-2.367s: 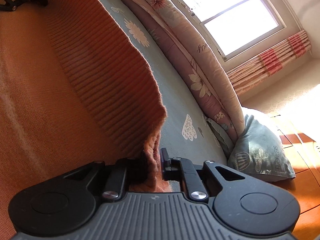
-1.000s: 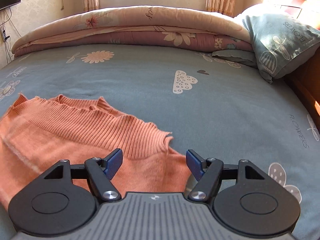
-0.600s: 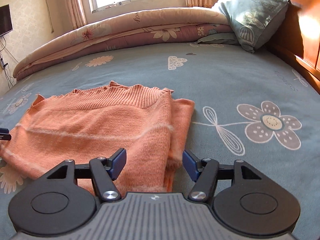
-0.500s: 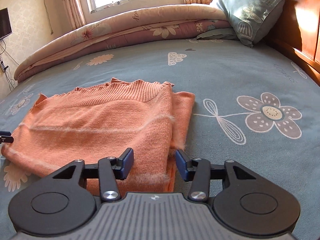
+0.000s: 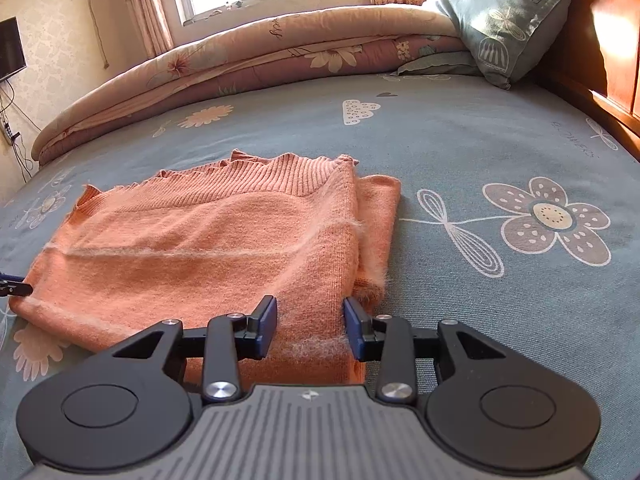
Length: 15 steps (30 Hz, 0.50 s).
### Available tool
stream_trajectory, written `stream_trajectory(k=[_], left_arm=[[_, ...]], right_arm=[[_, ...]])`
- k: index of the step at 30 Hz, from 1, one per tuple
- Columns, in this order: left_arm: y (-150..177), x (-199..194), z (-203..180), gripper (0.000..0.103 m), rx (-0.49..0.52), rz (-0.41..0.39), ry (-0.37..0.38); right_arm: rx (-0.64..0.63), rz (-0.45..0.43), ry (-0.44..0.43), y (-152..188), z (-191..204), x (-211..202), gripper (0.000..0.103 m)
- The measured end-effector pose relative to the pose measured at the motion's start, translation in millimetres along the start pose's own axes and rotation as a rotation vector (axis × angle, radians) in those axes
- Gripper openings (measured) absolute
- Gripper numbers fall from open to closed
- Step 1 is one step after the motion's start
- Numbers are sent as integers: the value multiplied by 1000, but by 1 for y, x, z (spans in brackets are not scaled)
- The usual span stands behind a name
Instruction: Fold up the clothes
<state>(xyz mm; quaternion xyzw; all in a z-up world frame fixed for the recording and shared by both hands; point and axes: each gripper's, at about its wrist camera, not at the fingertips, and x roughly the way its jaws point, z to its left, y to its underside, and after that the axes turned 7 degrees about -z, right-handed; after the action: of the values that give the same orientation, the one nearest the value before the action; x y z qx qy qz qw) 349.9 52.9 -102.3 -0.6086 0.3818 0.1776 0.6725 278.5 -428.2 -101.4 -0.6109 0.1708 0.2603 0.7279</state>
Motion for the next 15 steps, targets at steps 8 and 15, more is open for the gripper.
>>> stream_trajectory(k=[8,15], left_arm=[[4,-13,-8,11,24,3,26],[19,-20,3,15,-31,6,43]], right_arm=[[-14,-7,5,1,2,-2,39],[-41,2,7,3,2,-3,39]])
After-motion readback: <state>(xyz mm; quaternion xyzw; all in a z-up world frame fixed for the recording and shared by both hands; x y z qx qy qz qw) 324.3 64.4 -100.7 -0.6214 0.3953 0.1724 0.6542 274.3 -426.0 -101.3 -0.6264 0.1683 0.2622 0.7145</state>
